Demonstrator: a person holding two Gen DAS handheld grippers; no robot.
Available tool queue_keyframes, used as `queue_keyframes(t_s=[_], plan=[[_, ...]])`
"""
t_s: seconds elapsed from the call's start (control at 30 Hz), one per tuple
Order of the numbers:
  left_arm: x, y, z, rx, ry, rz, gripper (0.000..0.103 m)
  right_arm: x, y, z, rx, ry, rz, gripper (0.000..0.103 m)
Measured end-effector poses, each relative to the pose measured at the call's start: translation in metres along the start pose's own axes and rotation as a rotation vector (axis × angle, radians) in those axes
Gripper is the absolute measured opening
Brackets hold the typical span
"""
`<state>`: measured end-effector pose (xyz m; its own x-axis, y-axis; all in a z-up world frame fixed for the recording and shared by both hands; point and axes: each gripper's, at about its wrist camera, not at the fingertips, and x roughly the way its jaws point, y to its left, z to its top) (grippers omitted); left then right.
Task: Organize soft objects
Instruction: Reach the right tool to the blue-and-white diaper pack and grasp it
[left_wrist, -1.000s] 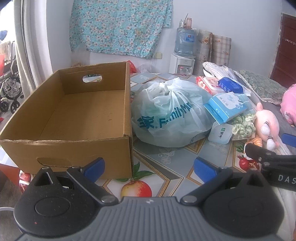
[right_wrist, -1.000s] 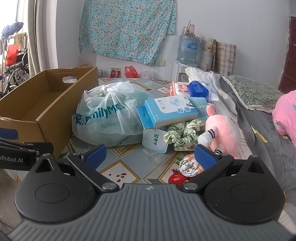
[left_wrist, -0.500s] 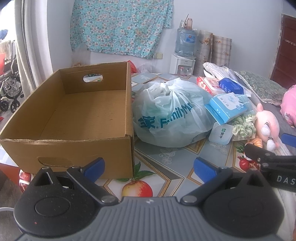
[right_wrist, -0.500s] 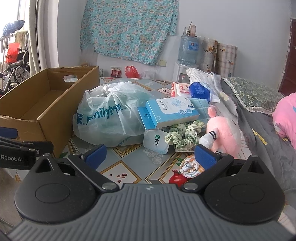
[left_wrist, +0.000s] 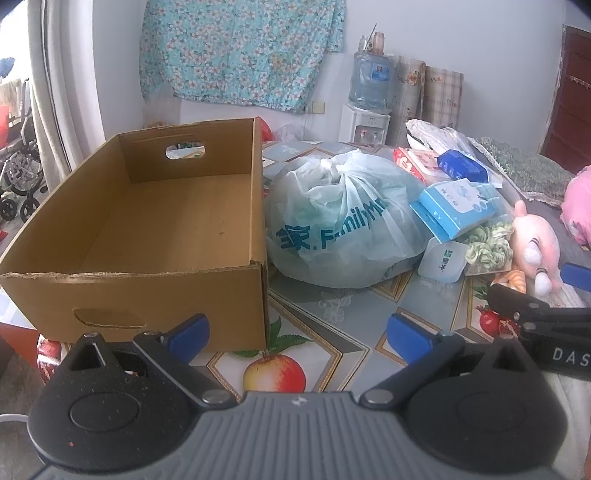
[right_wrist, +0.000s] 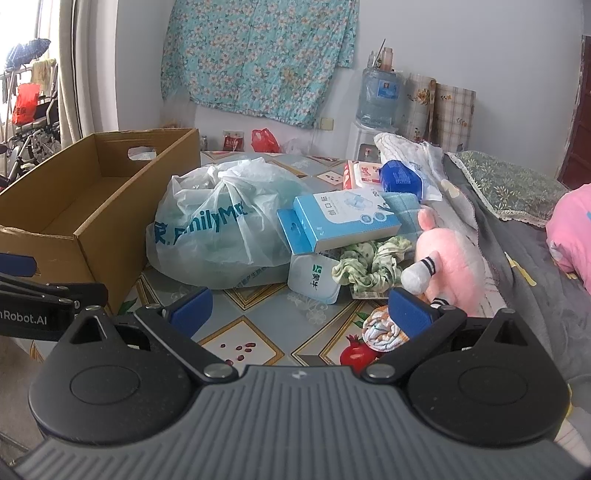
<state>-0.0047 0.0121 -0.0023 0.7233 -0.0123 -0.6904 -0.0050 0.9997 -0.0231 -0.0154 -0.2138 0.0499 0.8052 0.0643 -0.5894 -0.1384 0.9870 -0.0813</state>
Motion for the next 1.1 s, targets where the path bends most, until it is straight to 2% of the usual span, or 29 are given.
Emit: queue_keyframes(t_s=[0.1,0.2,0.37,0.43,0.5,0.57,0.63,0.67,0.73,0.87,0.93,1.1], plan=[[-0.002,-0.003,0.001,0.014,-0.017,0.006,0.103,0.001,-0.001,-0.001,-0.005,-0.003,-0.001,0.102],[-0.011,-0.011,0.013,0.067,-0.044,-0.036,0.103,0.000,-0.006,0.007,-0.035,-0.012,0.013,0.102],[-0.028,-0.029,0.058,0.139,-0.156,-0.048,0.103,-0.015,-0.045,0.045,-0.027,-0.067,0.039,0.102],[-0.031,-0.042,0.083,0.172,-0.176,-0.069,0.103,-0.019,-0.069,0.065,-0.004,-0.093,0.039,0.102],[-0.030,-0.055,0.109,0.213,-0.163,-0.119,0.103,-0.015,-0.096,0.084,0.019,-0.117,0.048,0.102],[-0.023,-0.071,0.136,0.263,-0.141,-0.211,0.103,-0.005,-0.124,0.099,0.044,-0.137,0.071,0.102],[-0.010,-0.088,0.160,0.303,-0.107,-0.305,0.103,0.014,-0.153,0.113,0.071,-0.123,0.101,0.102],[-0.001,-0.096,0.171,0.321,-0.073,-0.319,0.103,0.027,-0.169,0.120,0.098,-0.106,0.107,0.102],[0.025,-0.116,0.189,0.349,0.009,-0.302,0.103,0.055,-0.203,0.129,0.183,-0.071,0.116,0.102],[0.080,-0.152,0.209,0.364,0.084,-0.261,0.103,0.109,-0.263,0.131,0.372,-0.012,0.189,0.102],[0.107,-0.168,0.215,0.385,0.098,-0.251,0.102,0.138,-0.281,0.132,0.435,0.009,0.215,0.102],[0.162,-0.207,0.229,0.439,0.104,-0.298,0.092,0.203,-0.299,0.137,0.509,0.054,0.264,0.102]])
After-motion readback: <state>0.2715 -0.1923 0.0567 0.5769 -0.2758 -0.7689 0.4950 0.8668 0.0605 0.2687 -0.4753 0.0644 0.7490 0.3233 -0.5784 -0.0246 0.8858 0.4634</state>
